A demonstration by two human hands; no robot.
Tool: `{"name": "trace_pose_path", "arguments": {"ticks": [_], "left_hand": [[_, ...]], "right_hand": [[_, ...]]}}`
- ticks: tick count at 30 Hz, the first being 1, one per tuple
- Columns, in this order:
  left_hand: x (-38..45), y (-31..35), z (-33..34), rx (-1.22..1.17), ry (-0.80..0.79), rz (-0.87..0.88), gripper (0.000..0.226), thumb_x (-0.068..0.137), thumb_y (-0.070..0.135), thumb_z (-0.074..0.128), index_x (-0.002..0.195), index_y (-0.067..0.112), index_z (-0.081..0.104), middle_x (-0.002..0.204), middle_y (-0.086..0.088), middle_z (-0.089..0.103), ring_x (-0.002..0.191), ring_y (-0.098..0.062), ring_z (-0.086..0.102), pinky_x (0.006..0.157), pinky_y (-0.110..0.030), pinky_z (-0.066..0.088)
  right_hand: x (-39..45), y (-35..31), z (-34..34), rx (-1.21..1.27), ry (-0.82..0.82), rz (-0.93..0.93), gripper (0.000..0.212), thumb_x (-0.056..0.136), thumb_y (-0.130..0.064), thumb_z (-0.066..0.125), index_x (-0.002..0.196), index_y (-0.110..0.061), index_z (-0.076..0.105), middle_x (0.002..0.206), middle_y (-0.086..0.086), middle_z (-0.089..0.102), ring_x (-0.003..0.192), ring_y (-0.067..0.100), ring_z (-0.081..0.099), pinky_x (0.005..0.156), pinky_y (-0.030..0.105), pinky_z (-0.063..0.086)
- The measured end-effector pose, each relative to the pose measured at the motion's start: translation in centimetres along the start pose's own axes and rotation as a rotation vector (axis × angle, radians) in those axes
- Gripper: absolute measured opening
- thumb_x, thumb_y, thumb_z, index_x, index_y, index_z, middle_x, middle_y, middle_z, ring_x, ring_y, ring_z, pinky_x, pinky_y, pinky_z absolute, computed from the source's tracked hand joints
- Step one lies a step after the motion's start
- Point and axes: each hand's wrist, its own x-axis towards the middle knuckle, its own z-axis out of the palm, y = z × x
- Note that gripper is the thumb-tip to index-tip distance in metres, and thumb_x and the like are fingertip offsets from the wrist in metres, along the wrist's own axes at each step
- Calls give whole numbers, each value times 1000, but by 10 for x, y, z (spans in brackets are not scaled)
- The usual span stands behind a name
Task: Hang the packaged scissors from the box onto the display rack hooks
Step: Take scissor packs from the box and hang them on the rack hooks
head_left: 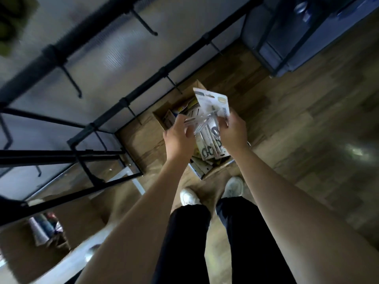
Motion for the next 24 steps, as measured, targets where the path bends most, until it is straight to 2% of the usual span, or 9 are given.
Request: {"name": "trace_pose_path", "arguments": {"ticks": [2, 4, 6, 7, 9, 11, 15, 17, 24], "left_hand": [[-14, 20, -28, -59, 67, -3, 7, 93, 16, 52, 93, 22, 49, 87, 8, 64, 92, -28, 59, 84, -48, 49], [-29, 42, -58, -108, 154, 25, 6, 93, 17, 54, 98, 19, 54, 77, 13, 60, 87, -18, 62, 80, -40, 52], [-47, 66, -88, -169, 220, 76, 6, 92, 13, 56, 98, 11, 57, 69, 18, 55, 67, 1, 61, 62, -19, 51], [-56, 78, -103, -187, 248, 105, 5, 92, 10, 56, 97, 9, 58, 68, 19, 54, 61, 7, 58, 54, -13, 45], [-76, 100, -129, -214, 304, 152, 5, 91, 7, 57, 95, 8, 59, 70, 20, 55, 60, 12, 55, 52, -8, 40], [-94, 117, -150, -259, 349, 166, 5, 90, 5, 57, 92, 9, 59, 68, 19, 55, 60, 11, 55, 50, -7, 38], [-126, 140, -187, -319, 444, 213, 21, 89, 6, 58, 82, 25, 55, 68, 19, 56, 63, 8, 55, 53, -9, 38], [-136, 148, -203, -389, 466, 210, 20, 90, 7, 58, 83, 25, 54, 69, 17, 56, 62, 8, 54, 51, -10, 37], [-150, 157, -260, -494, 494, 334, 14, 91, 9, 59, 104, 14, 61, 94, 8, 66, 85, -3, 61, 72, -15, 50]], "right_hand": [[-17, -33, -20, 62, 48, -4, 21, 96, -10, 52, 106, 7, 57, 97, 16, 64, 74, 8, 60, 61, 12, 43], [-33, -61, -38, 117, 91, 2, 20, 96, -12, 52, 103, 6, 59, 94, 16, 65, 72, 9, 59, 63, 21, 50], [-48, -89, -57, 201, 106, 26, 21, 96, -14, 53, 105, 4, 59, 100, 16, 66, 81, 18, 64, 70, 34, 55], [-55, -101, -67, 231, 107, 33, 21, 96, -14, 53, 108, 3, 59, 103, 16, 66, 84, 20, 65, 70, 32, 56], [-69, -123, -84, 236, 124, 17, 24, 96, -13, 53, 111, 4, 57, 109, 16, 66, 89, 18, 63, 64, 10, 50], [-83, -140, -99, 249, 139, -5, 26, 96, -13, 54, 116, 3, 54, 114, 15, 64, 93, 15, 62, 60, 1, 43], [-110, -180, -118, 355, 153, -104, 42, 95, -11, 54, 134, -6, 38, 124, 0, 57, 108, 9, 58, 80, 12, 50], [-121, -200, -124, 384, 161, -178, 49, 94, -6, 55, 138, -6, 32, 117, -7, 52, 102, -1, 55, 77, 3, 45], [-145, -248, -144, 473, 96, -338, 41, 96, -7, 51, 126, -27, 34, 112, -16, 54, 95, -19, 55, 75, 3, 45]]}}
